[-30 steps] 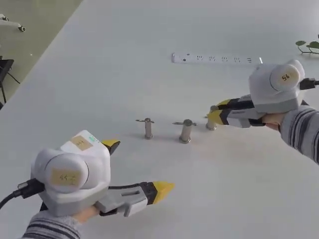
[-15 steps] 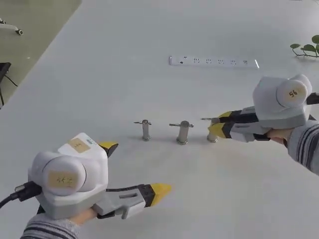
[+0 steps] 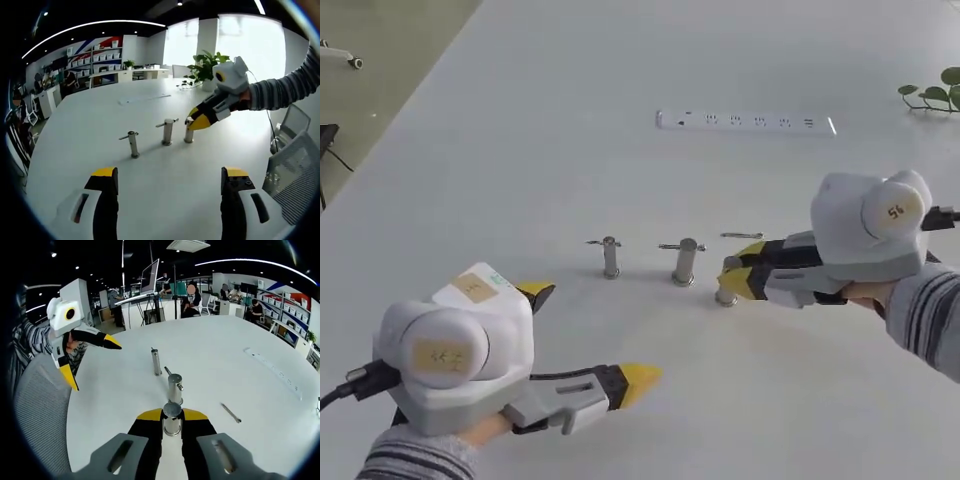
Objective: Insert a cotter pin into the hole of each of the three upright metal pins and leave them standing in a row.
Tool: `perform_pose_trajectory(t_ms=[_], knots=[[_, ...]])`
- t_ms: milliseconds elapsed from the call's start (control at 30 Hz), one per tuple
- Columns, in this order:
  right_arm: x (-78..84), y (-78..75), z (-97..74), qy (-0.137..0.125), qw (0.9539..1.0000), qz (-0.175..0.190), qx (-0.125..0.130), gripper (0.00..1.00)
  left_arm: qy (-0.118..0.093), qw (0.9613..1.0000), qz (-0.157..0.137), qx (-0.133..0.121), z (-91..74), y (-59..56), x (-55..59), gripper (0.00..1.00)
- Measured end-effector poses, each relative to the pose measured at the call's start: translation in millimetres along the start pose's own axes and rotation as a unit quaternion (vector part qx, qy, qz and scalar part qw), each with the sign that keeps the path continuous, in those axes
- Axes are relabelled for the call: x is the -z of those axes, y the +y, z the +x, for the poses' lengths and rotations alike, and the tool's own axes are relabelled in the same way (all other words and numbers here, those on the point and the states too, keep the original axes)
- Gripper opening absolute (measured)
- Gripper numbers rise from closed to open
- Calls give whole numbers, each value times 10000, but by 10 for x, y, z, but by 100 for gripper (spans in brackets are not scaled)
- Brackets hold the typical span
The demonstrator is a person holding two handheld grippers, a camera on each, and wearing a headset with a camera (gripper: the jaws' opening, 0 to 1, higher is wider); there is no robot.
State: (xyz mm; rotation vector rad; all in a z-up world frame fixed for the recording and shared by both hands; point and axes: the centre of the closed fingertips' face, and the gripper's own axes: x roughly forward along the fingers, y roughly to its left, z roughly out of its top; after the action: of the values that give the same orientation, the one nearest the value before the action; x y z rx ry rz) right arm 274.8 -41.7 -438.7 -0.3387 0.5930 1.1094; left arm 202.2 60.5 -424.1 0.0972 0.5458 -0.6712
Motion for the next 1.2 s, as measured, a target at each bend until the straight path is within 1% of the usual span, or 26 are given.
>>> perform_pose_trajectory(t_ms=[367, 567, 633, 867, 1033, 1133, 1200], knots=[[-40, 182, 104, -43, 9997, -113, -219, 8, -8, 10000, -23, -7, -15, -2, 3, 83], [-45, 266, 162, -90, 9996, -98, -269, 8, 2, 10000, -16, -6, -25, -4, 10, 82], [-55, 297, 182, -117, 9994, -160, -277, 8, -10, 10000, -17, 2, -30, -10, 5, 82], [-51, 272, 206, -163, 9993, -276, -183, 8, 28, 10000, -11, 12, -28, -16, 23, 81], [-43, 257, 212, -218, 9995, -184, -159, 9, 41, 10000, -11, 17, -19, -20, 30, 81], [-41, 257, 219, -201, 9996, -136, -164, 9, 50, 10000, -1, 36, -15, -30, 30, 81], [-7, 251, 238, -118, 9998, -122, -143, 9, 47, 10000, -2, 41, -16, -35, 25, 81]])
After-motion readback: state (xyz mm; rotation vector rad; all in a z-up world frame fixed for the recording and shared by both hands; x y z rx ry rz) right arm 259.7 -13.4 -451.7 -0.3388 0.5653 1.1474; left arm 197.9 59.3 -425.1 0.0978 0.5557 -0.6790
